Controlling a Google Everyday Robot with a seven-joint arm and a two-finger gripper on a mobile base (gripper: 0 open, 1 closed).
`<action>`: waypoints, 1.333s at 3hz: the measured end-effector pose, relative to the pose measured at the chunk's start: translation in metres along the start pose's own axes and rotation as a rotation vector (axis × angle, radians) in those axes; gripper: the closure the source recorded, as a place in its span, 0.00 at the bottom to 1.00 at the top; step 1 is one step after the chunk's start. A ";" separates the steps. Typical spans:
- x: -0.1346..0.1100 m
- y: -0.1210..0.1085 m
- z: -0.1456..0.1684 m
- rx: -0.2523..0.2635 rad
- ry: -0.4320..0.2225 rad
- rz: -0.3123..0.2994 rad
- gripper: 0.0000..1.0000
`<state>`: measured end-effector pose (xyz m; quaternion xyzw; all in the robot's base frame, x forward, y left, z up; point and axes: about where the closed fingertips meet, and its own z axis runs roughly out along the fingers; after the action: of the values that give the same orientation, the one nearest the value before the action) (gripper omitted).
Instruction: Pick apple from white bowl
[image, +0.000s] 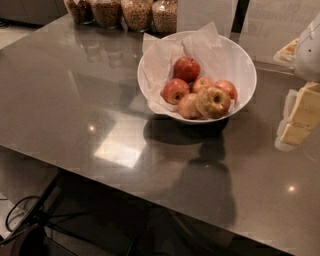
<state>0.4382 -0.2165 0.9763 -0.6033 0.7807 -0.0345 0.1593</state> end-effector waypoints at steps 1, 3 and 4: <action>-0.001 0.000 0.001 0.001 -0.004 -0.002 0.00; -0.021 -0.003 0.030 -0.042 -0.085 -0.047 0.00; -0.033 -0.001 0.046 -0.072 -0.106 -0.080 0.00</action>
Offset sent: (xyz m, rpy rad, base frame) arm 0.0182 0.0245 -0.0286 0.0892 0.0204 0.0914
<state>0.4599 -0.1786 0.9394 -0.6402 0.7472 0.0193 0.1772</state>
